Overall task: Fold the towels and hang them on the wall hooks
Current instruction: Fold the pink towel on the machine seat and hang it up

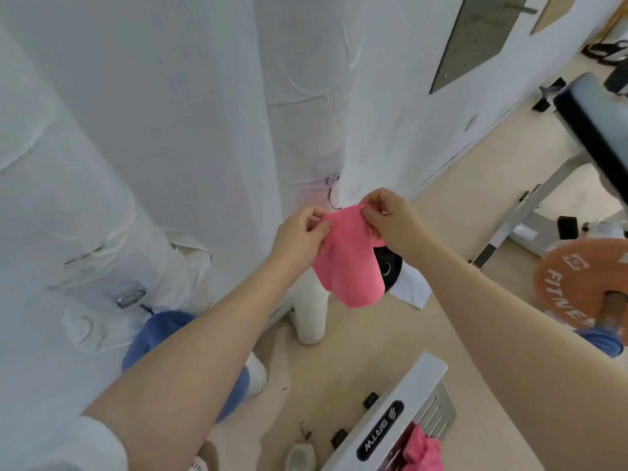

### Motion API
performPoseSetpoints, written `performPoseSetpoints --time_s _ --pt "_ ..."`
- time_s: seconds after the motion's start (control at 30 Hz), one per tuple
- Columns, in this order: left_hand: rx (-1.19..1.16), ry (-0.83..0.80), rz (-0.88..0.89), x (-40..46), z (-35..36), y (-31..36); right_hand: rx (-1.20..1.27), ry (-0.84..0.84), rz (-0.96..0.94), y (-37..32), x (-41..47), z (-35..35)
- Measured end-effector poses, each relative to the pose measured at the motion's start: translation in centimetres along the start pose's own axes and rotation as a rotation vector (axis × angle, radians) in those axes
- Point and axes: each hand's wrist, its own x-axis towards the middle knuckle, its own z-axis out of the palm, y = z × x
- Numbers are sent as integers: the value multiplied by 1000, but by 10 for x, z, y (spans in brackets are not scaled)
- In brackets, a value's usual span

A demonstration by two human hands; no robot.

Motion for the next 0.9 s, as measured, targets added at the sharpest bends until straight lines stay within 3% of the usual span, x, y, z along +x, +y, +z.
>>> performPoseSetpoints --time_s 0.23,0.37,0.57,0.77,0.9 --pt "2 142 -94 56 22 -27 -52 -16 77 19 74 25" --pt "105 128 -89 59 31 -30 19 -33 152 30 76 37" --pt "80 101 -123 54 33 -36 65 -156 323 38 67 41" --pt "62 237 -37 31 31 -35 -1 47 238 38 47 21" --pt "135 251 -15 2 35 -30 -60 41 215 42 3 1"
